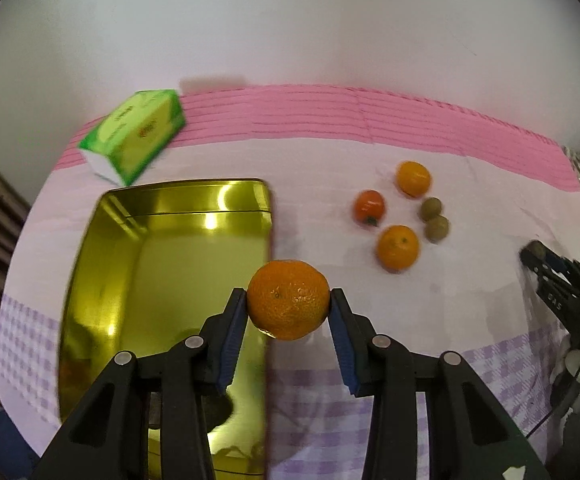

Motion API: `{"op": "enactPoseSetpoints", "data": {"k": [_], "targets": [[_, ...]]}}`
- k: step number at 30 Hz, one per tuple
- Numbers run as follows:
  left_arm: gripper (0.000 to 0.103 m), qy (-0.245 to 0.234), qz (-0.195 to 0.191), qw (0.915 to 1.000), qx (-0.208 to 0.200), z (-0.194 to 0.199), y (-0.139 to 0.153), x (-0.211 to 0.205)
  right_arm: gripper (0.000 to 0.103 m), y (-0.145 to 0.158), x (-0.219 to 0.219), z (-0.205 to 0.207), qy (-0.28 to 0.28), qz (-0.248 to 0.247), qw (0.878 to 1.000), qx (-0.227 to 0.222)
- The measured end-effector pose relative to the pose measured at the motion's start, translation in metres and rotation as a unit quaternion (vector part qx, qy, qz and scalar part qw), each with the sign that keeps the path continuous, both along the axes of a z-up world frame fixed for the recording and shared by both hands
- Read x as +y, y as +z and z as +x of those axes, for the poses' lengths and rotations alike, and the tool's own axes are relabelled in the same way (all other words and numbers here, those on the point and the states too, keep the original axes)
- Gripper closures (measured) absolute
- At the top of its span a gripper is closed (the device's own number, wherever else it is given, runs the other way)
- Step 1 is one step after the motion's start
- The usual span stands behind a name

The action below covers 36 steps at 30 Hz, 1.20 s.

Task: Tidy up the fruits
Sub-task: 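Carry the orange into the gold tin with the left tool and release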

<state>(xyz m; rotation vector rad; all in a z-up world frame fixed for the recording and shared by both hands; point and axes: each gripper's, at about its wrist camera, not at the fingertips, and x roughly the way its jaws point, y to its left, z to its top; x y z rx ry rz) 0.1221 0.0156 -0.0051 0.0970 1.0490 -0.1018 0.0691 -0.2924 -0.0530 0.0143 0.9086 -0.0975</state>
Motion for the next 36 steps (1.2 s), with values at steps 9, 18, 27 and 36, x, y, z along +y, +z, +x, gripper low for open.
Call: {"op": "enactPoseSetpoints", "data": {"k": [9, 18, 27, 36], "targets": [[0.066, 0.069, 0.016, 0.9975, 0.001, 0.007, -0.003, 0.062, 0.065, 0.0, 0.0, 0.0, 0.0, -0.002, 1.0, 0.0], [0.066, 0.113, 0.025, 0.9928, 0.032, 0.009, -0.028, 0.104, 0.065, 0.0, -0.001, 0.001, 0.001, -0.002, 1.0, 0.001], [0.066, 0.118, 0.028, 0.9913, 0.051, 0.01, -0.045, 0.112, 0.065, 0.001, -0.001, 0.001, 0.001, -0.003, 1.0, 0.001], [0.066, 0.118, 0.029, 0.9908, 0.059, 0.008, -0.052, 0.114, 0.065, 0.001, -0.002, 0.001, 0.001, -0.004, 1.0, 0.001]]}}
